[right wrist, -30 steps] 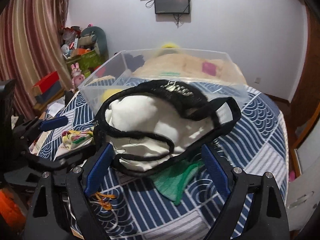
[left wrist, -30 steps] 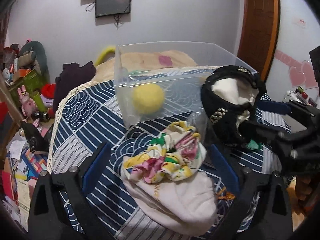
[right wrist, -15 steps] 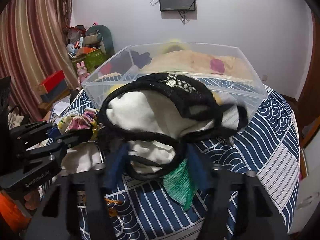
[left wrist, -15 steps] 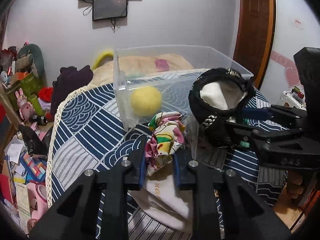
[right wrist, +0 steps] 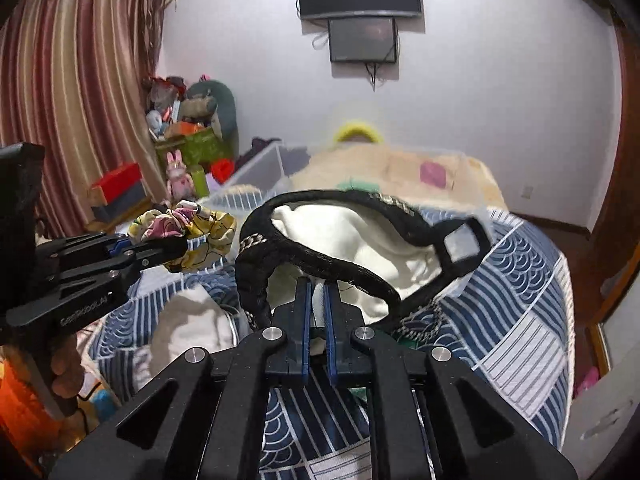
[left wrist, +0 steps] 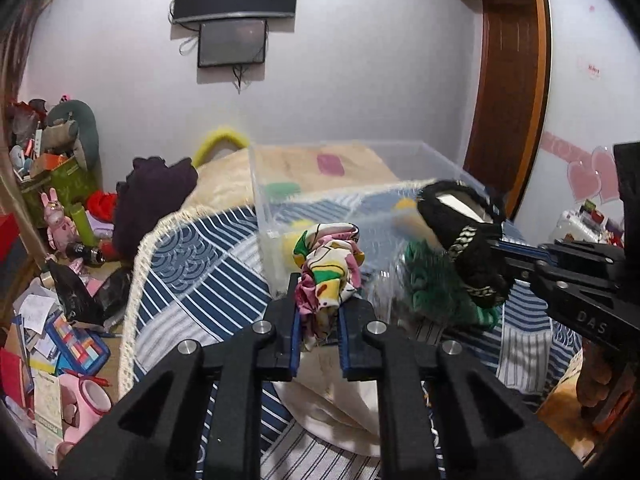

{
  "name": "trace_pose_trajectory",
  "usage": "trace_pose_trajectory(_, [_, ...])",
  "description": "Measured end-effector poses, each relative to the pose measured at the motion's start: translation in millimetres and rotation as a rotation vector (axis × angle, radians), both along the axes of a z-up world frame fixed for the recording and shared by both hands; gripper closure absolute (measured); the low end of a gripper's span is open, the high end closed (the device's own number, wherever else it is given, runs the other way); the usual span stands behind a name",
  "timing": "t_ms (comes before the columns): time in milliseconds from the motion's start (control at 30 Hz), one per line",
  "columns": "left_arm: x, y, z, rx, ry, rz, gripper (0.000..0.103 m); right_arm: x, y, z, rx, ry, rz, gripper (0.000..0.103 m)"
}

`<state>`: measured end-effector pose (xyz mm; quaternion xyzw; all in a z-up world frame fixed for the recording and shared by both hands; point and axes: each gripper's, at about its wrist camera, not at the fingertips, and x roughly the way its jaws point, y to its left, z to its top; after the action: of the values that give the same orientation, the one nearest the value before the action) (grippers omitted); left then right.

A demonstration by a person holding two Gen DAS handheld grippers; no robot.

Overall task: Organize soft objects
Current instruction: 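Lower the scrunchie into the box with the left tool while the right tool places the fabric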

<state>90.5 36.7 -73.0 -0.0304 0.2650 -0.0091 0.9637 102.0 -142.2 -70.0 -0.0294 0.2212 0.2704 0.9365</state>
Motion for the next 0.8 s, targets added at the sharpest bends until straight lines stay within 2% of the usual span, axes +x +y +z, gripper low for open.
trace_pose_trajectory(300, [-2.5, 5.9, 40.7, 0.017, -0.123, 0.023, 0.089, -5.7, -9.9, 38.0, 0.038, -0.121, -0.029, 0.098])
trace_pose_trajectory(467, [11.4, 3.7, 51.4, 0.042, -0.161, 0.018, 0.089, 10.0, 0.4, 51.2, 0.027, -0.163, -0.046, 0.098])
trace_pose_trajectory(600, [30.1, 2.1, 49.5, 0.071, -0.163, 0.051, 0.089, 27.1, 7.7, 50.7, 0.002, -0.163, -0.062, 0.098])
trace_pose_trajectory(800, [69.4, -1.2, 35.3, 0.078, -0.097, 0.036, 0.089, 60.3, 23.1, 35.2, -0.038, -0.091, -0.07, 0.098])
